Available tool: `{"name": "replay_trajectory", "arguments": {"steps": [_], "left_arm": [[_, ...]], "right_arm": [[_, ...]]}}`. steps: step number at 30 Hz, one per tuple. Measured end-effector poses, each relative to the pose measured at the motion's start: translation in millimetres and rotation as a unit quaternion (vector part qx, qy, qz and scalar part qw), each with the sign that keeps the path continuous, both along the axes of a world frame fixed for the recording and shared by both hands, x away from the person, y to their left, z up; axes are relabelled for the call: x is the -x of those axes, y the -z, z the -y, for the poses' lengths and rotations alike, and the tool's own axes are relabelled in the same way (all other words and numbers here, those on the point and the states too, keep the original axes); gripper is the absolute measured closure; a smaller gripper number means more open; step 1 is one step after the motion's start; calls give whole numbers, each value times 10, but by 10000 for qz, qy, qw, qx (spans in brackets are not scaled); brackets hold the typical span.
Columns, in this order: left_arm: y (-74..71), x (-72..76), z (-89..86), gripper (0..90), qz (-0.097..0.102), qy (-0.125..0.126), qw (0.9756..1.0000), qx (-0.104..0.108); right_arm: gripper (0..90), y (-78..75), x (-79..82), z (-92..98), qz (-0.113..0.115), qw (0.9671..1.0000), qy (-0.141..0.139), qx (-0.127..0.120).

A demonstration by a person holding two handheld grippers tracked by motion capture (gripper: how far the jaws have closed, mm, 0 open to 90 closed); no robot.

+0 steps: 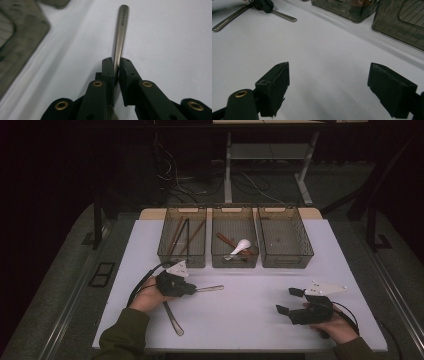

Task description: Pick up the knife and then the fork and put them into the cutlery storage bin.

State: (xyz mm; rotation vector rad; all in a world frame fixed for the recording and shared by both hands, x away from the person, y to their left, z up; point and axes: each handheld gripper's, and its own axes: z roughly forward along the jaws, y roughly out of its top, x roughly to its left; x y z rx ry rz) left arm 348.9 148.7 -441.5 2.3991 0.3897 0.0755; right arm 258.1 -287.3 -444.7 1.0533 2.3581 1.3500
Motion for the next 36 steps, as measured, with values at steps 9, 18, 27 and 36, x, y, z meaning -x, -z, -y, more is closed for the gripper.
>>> {"name": "replay_trajectory", "arguments": {"steps": [9,18,27,36], "left_arm": [[-3,33,53,841,8,242,9997,43],[-112,42,50,842,-7,217,9990,391],[-249,106,189,842,52,477,9964,699],[-412,216,549,841,110,1123,9894,917]], "right_arm": [[175,-6,-15,12,-32,10000,-26,-53],[168,-110,-72,50,-547,9982,-158,-178],[140,-246,-124,-17,-486,9960,-742,99],[149,-380,-258,-231,-358,9924,-1167,157]]}}
